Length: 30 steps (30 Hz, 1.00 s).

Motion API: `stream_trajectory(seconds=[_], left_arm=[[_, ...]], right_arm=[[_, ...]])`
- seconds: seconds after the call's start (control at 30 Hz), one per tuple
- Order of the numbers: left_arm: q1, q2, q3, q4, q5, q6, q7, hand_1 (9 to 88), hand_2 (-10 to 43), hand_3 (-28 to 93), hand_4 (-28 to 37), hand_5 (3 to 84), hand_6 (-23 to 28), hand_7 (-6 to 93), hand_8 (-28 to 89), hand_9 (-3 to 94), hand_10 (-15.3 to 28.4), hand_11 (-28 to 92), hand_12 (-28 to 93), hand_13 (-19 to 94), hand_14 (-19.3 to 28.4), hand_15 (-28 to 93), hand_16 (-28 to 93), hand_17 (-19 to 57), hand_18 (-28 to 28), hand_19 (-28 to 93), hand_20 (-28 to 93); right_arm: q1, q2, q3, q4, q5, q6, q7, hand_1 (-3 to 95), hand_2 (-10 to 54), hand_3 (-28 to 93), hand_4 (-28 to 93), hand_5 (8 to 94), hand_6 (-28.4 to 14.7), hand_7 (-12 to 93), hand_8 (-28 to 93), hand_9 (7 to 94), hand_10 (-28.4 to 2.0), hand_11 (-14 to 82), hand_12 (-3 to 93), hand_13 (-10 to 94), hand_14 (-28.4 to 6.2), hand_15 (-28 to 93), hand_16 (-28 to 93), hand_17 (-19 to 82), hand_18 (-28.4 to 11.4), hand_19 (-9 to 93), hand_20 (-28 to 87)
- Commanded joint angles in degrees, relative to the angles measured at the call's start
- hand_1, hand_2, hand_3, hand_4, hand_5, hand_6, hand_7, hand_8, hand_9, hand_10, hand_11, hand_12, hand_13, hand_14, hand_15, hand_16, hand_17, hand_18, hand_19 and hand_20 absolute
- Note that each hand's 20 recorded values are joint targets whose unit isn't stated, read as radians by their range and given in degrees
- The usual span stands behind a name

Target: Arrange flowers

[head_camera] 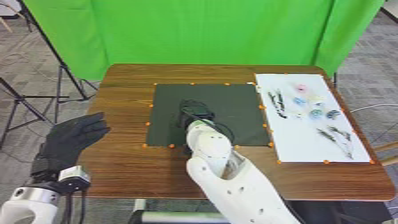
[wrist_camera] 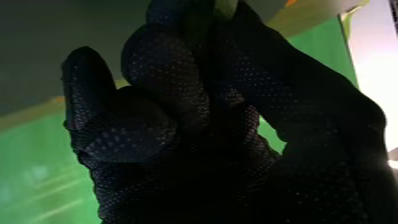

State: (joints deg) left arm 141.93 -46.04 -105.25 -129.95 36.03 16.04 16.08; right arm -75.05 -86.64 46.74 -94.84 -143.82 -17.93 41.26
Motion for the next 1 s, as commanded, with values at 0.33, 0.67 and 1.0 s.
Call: stream_trajectory(seconds=[0.33,0.67,1.0], left_arm=[[-3.37,-0.91,2.45,-2.13,9.79,-1.22,-2.87,26.9,6.8,78,-20.3,49.0,14.7,13.8,-9,39.7,22.6,37,9,27,27.6,57,-12,-10.2,21.3,59,12],[-4.94,-1.62,2.81,-1.25,9.92,-2.80,-4.66,26.9,6.6,79,-20.0,49.1,14.7,13.7,-9,39.8,22.7,37,9,27,27.6,57,-12,-10.3,21.4,59,12],[-6.09,-1.41,3.80,-0.80,9.70,-2.83,-4.73,27.0,6.8,79,-20.0,49.1,14.7,13.7,-9,39.8,22.7,36,9,27,27.5,57,-12,-10.3,21.4,59,12]], right_arm=[[-0.51,-4.67,0.91,3.88,1.77,-1.58,2.69,53.3,-9.5,75,-22,83.0,-1.9,33,23,84.1,-9.1,44.3,40.9,81,-9.5,74,28,40,-25.6,93,3],[-0.32,-5.75,1.91,3.50,7.87,-0.85,6.03,51.9,-9.5,73,-22,81.9,-1.5,35,21,83.0,-10.0,45.9,39.9,81,-9.3,73,28,39,-25.5,93,1],[-0.71,-6.39,1.89,2.53,9.22,-0.27,5.16,50.3,-9.5,72,-22,81.3,-2.2,35,21,81.8,-11.2,46.8,38.4,80,-9.7,74,28,37,-25.4,92,-2]])
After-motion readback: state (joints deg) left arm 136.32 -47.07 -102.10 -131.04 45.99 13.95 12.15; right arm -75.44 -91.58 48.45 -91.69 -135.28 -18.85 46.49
